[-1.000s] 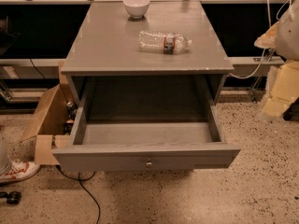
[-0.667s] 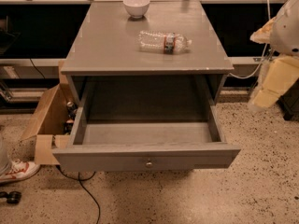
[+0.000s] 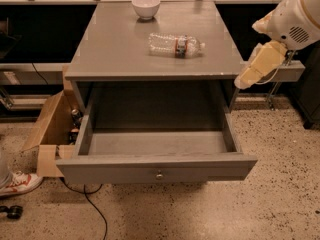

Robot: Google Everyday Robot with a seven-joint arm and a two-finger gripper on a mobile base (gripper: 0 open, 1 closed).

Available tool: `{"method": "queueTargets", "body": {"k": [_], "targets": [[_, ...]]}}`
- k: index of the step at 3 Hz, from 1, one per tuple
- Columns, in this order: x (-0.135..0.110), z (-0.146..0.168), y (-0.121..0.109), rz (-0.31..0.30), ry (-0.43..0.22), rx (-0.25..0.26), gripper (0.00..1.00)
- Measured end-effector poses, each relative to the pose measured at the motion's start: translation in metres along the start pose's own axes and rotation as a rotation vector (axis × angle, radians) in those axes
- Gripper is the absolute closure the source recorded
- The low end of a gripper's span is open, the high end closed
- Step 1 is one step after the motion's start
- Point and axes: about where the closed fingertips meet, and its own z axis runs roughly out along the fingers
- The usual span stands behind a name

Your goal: Place water bottle into top drawer

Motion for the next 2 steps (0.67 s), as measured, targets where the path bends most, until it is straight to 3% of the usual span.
{"method": "queueTargets", "body": {"k": [1, 2], "targets": [[0.000, 0.000, 0.000, 0.000, 0.000, 0.000, 0.00], [-0.024, 0.031, -0.022, -0.001, -0.108, 0.000, 0.00]]}}
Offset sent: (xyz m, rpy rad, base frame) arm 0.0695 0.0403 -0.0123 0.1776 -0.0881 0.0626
